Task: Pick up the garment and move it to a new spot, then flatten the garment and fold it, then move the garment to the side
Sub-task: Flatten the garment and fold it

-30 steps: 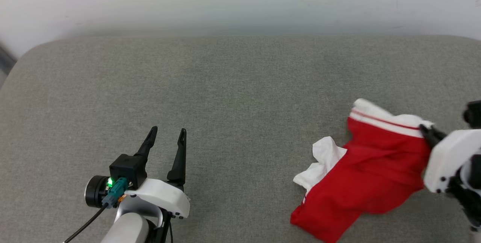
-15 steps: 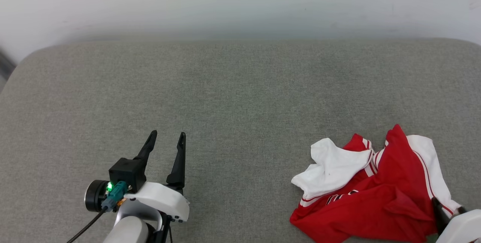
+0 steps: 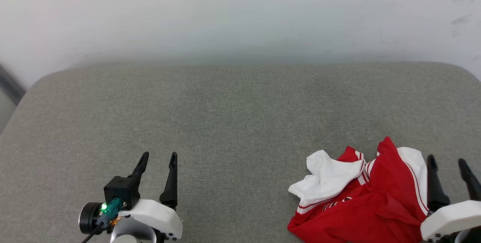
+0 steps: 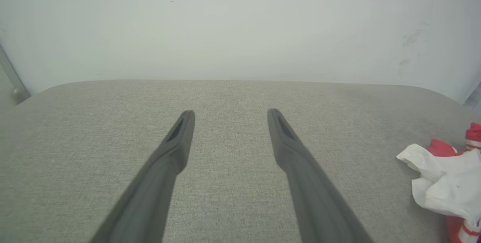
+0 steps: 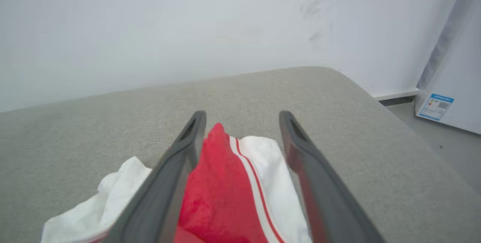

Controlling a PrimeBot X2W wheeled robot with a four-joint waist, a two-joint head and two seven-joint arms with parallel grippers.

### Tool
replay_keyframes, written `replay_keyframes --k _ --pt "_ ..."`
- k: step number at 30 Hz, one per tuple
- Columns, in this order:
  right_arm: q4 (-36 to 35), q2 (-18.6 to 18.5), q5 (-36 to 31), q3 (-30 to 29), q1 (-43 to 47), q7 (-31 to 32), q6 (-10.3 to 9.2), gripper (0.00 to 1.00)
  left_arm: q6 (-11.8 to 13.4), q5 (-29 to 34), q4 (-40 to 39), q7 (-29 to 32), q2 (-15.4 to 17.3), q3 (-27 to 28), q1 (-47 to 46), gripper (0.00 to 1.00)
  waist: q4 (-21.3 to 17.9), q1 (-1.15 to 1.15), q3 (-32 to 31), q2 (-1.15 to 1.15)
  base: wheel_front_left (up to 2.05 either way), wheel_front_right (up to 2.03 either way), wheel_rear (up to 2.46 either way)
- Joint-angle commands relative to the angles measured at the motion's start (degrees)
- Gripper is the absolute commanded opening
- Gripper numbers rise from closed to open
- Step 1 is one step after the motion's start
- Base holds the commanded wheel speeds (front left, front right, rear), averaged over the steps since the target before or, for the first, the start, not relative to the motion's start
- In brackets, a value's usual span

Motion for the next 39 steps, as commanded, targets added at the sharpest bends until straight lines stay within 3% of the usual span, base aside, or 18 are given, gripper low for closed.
replay_keyframes --k 1,10,16,21,33,39 --pt "-1.0 0.1 0.0 1.7 1.0 -0.9 -0.04 1.0 0.2 -0.3 -0.2 0.1 0.3 0.1 0.7 1.0 0.1 0.0 -0.8 0.0 0.0 0.0 0.0" --pt "-6.3 0.1 0.2 12.8 4.6 -2.6 -0.04 1.0 1.3 -0.5 -1.1 1.2 1.3 0.0 3.3 1.0 -0.2 0.0 -2.8 0.0 0.0 0.0 0.0" --pt "-7.8 0.1 0.7 15.0 6.0 -1.5 -0.03 1.0 1.9 -0.3 -1.8 1.9 1.9 -0.5 4.2 1.0 -0.6 0.0 -3.4 0.0 0.0 0.0 0.0" --pt "-8.5 0.1 0.2 15.5 6.1 -0.8 -0.04 1.0 0.7 0.6 -2.7 4.3 1.2 -2.8 1.0 1.0 -1.1 0.0 -3.0 0.0 0.0 0.0 0.0" --pt "-11.0 0.1 -1.1 15.3 3.0 0.8 -0.03 1.0 -11.2 1.5 2.1 21.1 -6.1 -16.6 -16.8 1.0 -4.0 0.0 2.3 0.0 0.0 0.0 0.0" --pt "-12.2 0.1 -1.5 15.3 0.9 0.8 -0.03 1.0 -14.6 0.7 7.3 31.5 -7.3 -22.1 -24.7 1.0 -6.4 0.0 8.1 0.0 0.0 0.0 0.0"
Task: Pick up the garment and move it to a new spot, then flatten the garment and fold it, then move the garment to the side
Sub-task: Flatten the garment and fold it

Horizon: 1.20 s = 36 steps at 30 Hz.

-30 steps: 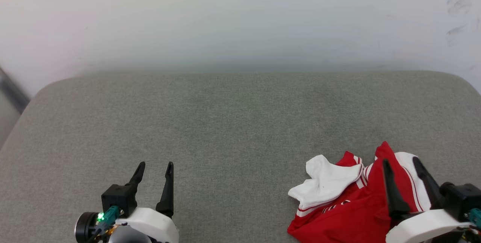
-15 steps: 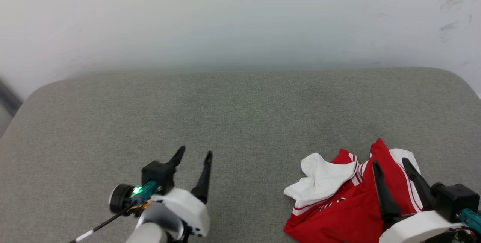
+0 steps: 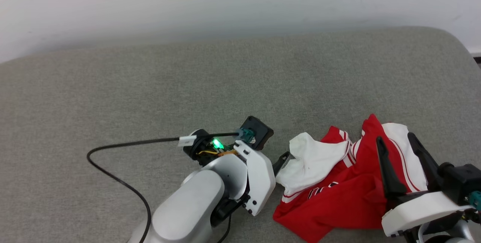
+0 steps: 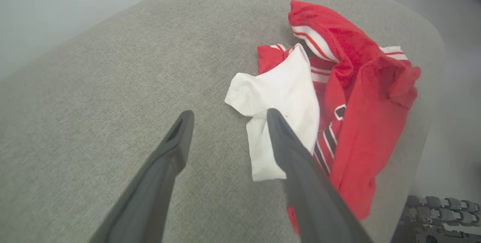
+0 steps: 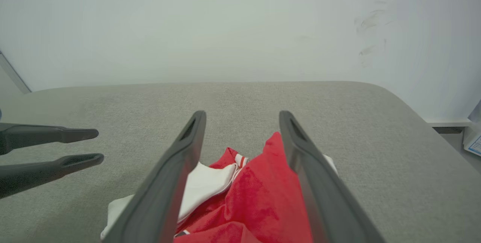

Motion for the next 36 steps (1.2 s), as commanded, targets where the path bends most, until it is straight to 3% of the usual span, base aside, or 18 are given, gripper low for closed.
replay_keyframes --k 1,12,13,14,15,16,21,27,32,36 --pt "-0.2 0.1 -0.3 0.1 -1.3 -0.3 -0.02 1.0 -0.7 -0.7 1.7 3.1 0.0 -1.8 -2.7 1.0 -2.1 0.0 3.9 0.0 0.0 0.0 0.0" --pt "1.5 0.1 2.0 1.2 -4.0 -2.9 -0.02 1.0 -1.4 -8.1 6.1 16.0 3.3 -14.6 -11.0 1.0 -5.5 0.0 10.3 0.0 0.0 0.0 0.0" --pt "2.0 0.1 2.3 1.2 -4.2 -3.4 -0.03 1.0 -1.4 -9.9 6.8 18.3 4.3 -17.8 -11.7 0.48 -5.8 0.0 10.9 0.0 0.0 0.0 0.0" --pt "2.0 0.1 2.3 1.2 -4.2 -3.4 -0.03 1.0 -1.4 -9.9 6.8 18.3 4.3 -17.8 -11.7 0.48 -5.8 0.0 10.9 0.0 0.0 0.0 0.0" --pt "2.3 0.1 2.4 1.2 -4.3 -3.5 -0.02 1.0 -1.4 -10.7 7.0 19.0 4.8 -19.0 -11.9 0.29 -5.9 0.0 11.0 0.0 0.0 0.0 0.0" --pt "2.4 0.1 2.5 1.2 -4.5 -3.7 -0.02 1.0 -1.4 -11.4 7.2 19.7 5.2 -20.4 -12.2 0.03 -6.0 0.0 11.2 0.0 0.0 0.0 0.0" --pt "3.2 0.1 2.4 0.7 -5.2 -3.9 -0.02 1.0 -1.4 -14.7 8.0 19.1 6.6 -25.1 -14.8 0.0 -6.1 0.0 11.1 0.0 0.0 0.0 0.0" --pt "3.5 0.1 1.8 0.3 -5.3 -3.5 -0.02 1.0 -1.3 -14.5 9.0 13.7 6.4 -24.4 -17.2 0.0 -5.1 0.0 9.3 0.0 0.0 0.0 0.0" --pt "2.9 0.1 1.2 -0.4 -4.5 -2.8 -0.03 1.0 0.9 -13.7 8.5 8.1 7.0 -22.1 -17.6 0.0 -3.3 0.0 6.5 0.0 0.0 0.0 0.0" --pt "2.5 0.1 1.2 -0.7 -3.5 -1.9 -0.03 1.0 3.9 -14.2 6.8 4.7 9.6 -19.6 -16.0 0.0 -1.4 0.0 4.1 0.0 0.0 0.0 0.0"
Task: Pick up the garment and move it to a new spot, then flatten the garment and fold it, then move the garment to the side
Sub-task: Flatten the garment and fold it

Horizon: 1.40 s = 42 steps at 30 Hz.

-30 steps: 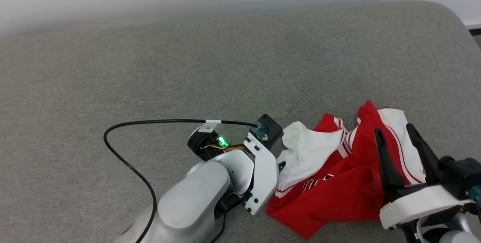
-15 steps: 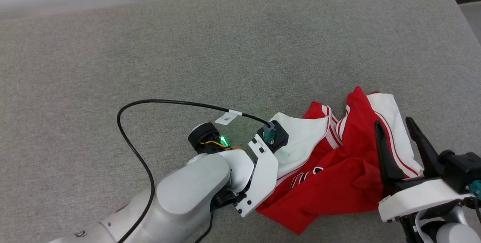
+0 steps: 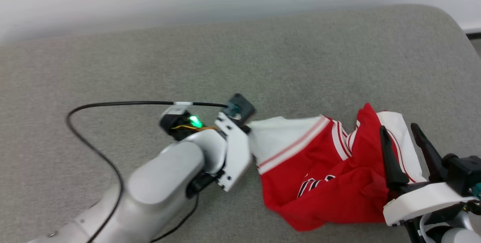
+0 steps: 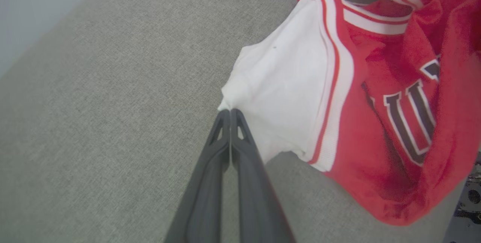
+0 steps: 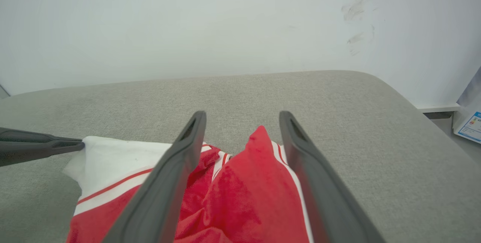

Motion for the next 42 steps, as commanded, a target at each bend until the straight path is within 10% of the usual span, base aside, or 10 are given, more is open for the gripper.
replay_keyframes --k 1,16,21,22,24,42 --pt "-0.3 0.1 0.1 -0.2 0.7 0.2 -0.04 1.0 1.4 -0.4 -0.7 -1.1 1.7 1.1 1.4 0.0 1.8 0.0 -1.9 0.0 0.0 0.0 0.0" --pt "-1.5 0.0 1.3 -1.5 5.0 2.4 -0.04 1.0 23.4 -11.2 -21.2 -7.8 23.3 14.7 28.3 0.0 6.9 0.0 -6.6 0.0 0.0 0.0 0.0" --pt "-1.4 0.0 1.6 -1.5 5.7 3.2 -0.04 1.0 26.1 -17.2 -22.3 -11.4 21.8 16.7 38.8 0.0 7.3 0.0 -7.7 0.0 0.0 0.0 0.0" --pt "-1.3 0.0 1.7 -1.5 5.9 3.3 -0.03 1.0 26.0 -17.9 -22.0 -12.0 21.0 16.7 40.1 0.23 7.4 0.0 -8.0 0.0 0.0 0.0 0.0" --pt "-1.3 0.0 1.5 -1.5 6.0 3.6 -0.03 1.0 25.9 -18.4 -21.5 -14.2 19.7 17.4 41.1 1.0 7.6 0.0 -8.4 0.0 0.0 0.0 0.0" --pt "2.8 -0.2 3.7 -7.8 5.9 16.3 -0.03 1.0 27.4 -4.5 -25.6 -35.5 14.9 24.8 35.1 1.0 7.3 0.0 -10.7 0.0 0.0 0.0 0.0"
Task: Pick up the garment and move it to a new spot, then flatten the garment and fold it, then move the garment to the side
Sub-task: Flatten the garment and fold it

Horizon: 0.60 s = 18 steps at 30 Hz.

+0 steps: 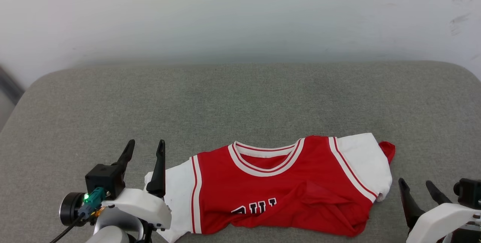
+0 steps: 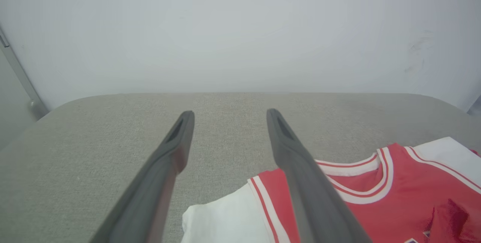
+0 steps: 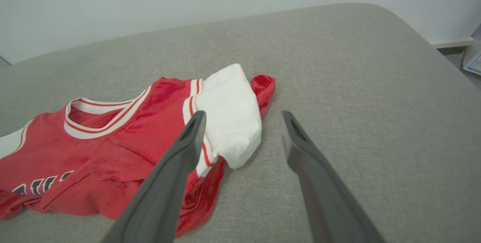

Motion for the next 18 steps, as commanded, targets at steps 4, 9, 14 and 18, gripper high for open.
replay_keyframes --k 4,9,14,18 --pt "4.9 -2.1 2.5 -3.6 -2.9 13.6 -0.03 1.0 0.0 3.3 -2.0 -0.6 -1.3 2.4 0.2 1.0 0.3 0.0 0.9 0.0 0.0 0.0 0.0" --pt "8.5 -5.2 4.7 -3.6 -7.4 25.1 -0.03 1.0 -0.7 5.9 -3.8 -0.6 -2.4 4.0 -0.2 1.0 1.5 0.0 3.3 0.0 0.0 0.0 0.0" --pt "11.3 -6.7 5.8 -1.3 -12.5 28.6 -0.04 1.0 -1.7 7.5 -4.1 -0.6 -3.4 4.7 -1.0 1.0 2.7 0.0 6.3 0.0 0.0 0.0 0.0" --pt "15.5 -7.1 5.6 0.0 -15.4 30.5 -0.04 1.0 -2.7 8.2 -3.5 -0.5 -4.1 4.8 -1.8 1.0 3.5 0.0 8.4 0.0 0.0 0.0 0.0"
